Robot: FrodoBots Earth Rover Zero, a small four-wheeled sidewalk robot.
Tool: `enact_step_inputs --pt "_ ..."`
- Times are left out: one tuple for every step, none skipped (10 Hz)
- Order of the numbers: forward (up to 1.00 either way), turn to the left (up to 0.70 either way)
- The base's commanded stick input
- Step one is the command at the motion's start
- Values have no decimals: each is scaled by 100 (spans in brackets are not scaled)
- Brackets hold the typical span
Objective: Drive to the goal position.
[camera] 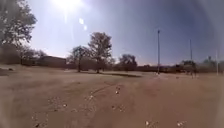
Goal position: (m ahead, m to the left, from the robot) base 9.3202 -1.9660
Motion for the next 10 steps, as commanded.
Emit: enact_step_inputs --pt "50 0" --pt "50 0" --pt "50 0" --pt "50 0" --pt "50 0" --pt "50 48" --pt "50 44" --pt "50 0" --pt "50 0" --pt "50 0"
